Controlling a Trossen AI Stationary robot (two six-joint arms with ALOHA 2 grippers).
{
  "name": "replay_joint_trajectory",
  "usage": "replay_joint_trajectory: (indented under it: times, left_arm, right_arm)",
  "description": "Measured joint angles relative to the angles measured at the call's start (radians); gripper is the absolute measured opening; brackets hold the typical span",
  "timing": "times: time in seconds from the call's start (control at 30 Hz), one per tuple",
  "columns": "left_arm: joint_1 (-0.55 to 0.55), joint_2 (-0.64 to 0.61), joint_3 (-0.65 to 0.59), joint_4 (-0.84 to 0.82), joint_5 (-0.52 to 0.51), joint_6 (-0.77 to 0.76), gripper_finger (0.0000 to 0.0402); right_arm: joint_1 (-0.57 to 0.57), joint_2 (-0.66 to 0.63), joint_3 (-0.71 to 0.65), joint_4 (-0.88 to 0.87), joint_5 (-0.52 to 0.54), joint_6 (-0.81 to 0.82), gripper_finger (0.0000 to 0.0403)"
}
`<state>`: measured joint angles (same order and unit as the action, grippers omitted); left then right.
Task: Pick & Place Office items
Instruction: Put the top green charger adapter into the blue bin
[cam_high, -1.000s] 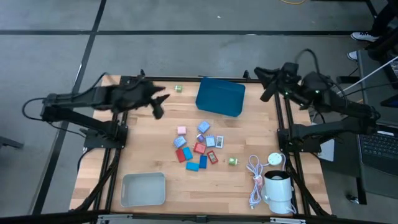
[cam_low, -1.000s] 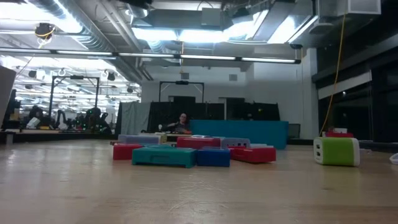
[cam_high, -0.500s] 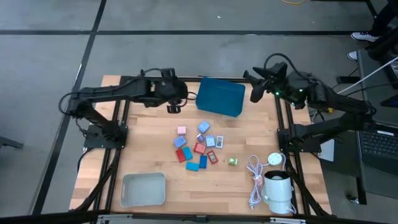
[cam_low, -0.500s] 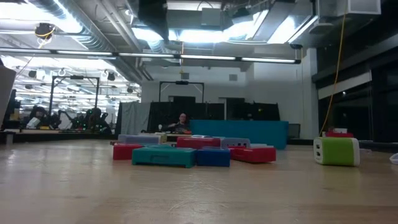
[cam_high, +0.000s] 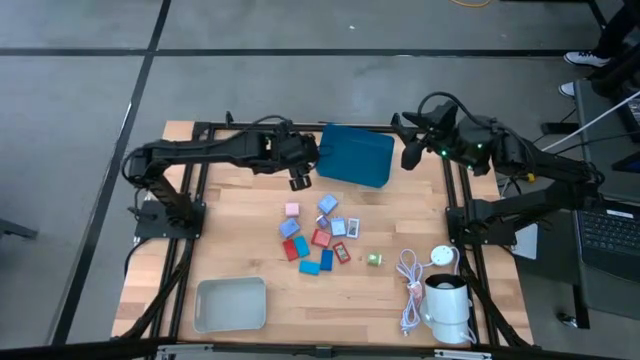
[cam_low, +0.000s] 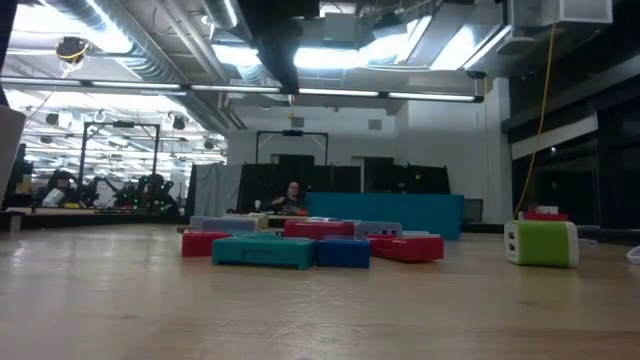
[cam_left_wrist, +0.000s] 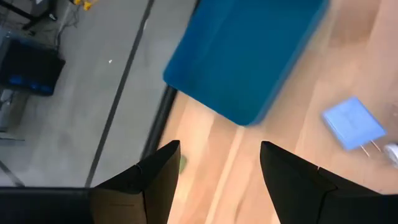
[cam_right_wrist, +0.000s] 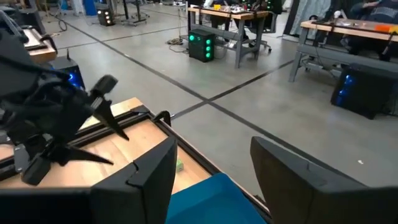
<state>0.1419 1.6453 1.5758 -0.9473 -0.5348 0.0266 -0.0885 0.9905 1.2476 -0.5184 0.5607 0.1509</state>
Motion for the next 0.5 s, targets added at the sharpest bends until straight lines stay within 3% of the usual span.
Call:
replay_joint_trajectory:
  times: [0.33,0.4,0.5]
  left_arm:
    - [-0.020,0.063,0.000,-0.081,0.025,0.030,0.0222]
    - [0.025,0.059,0.000,-0.082,0.032,0.037,0.0225]
    - [0.137,0.056,0.000,-0.093,0.128,0.056,0.0237]
  right_arm:
    - [-0.061,0.000,0.000,-0.027,-0.121,-0.032,0.0210]
    - [-0.072,0.000,0.000,-0.027,-0.150,-0.032,0.0210]
    - [-0.085,0.000,0.000,-0.026,-0.197,-0.032,0.0210]
